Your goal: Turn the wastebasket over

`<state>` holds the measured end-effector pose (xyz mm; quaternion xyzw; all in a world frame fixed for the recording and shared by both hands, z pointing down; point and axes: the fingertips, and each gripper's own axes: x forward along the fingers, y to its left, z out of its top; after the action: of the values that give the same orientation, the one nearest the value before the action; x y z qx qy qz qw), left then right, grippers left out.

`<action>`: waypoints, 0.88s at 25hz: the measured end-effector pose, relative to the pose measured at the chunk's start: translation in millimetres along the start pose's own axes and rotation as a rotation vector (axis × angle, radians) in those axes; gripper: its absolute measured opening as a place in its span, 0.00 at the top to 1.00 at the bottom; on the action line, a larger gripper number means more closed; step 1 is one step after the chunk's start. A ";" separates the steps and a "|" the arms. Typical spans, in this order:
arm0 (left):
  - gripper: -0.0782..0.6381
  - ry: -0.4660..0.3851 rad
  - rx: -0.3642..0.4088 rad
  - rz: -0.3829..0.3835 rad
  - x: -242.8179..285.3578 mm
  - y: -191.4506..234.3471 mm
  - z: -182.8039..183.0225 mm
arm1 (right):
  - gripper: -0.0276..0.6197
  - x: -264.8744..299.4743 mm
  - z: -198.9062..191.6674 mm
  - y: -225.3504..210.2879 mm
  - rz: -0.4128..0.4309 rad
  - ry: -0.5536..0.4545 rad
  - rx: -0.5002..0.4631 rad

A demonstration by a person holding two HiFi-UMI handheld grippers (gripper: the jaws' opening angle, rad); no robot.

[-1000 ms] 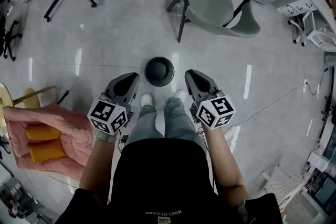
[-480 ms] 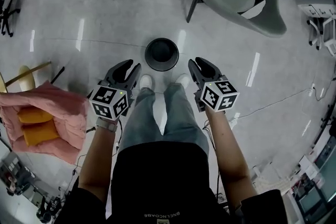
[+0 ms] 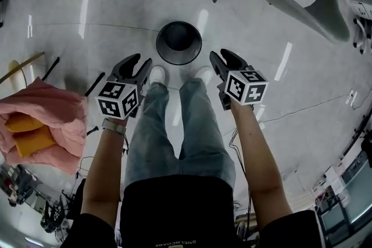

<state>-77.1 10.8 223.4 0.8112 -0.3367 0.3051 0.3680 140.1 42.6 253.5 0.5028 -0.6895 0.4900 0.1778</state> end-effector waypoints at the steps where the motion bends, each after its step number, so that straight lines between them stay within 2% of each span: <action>1: 0.66 0.005 -0.011 0.004 8.7 5.9 -7.4 | 0.72 8.6 -7.2 -7.3 -0.003 0.013 0.005; 13: 0.63 0.110 -0.105 -0.010 118.9 65.8 -101.8 | 0.70 106.4 -85.7 -72.7 -0.028 0.154 0.038; 22: 0.62 0.193 -0.125 0.003 201.5 112.3 -170.5 | 0.68 180.4 -128.1 -116.8 -0.002 0.253 0.030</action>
<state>-87.6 26.4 509.7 0.7531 -0.3192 0.3609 0.4481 131.9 56.7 503.1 0.4402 -0.6537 0.5596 0.2563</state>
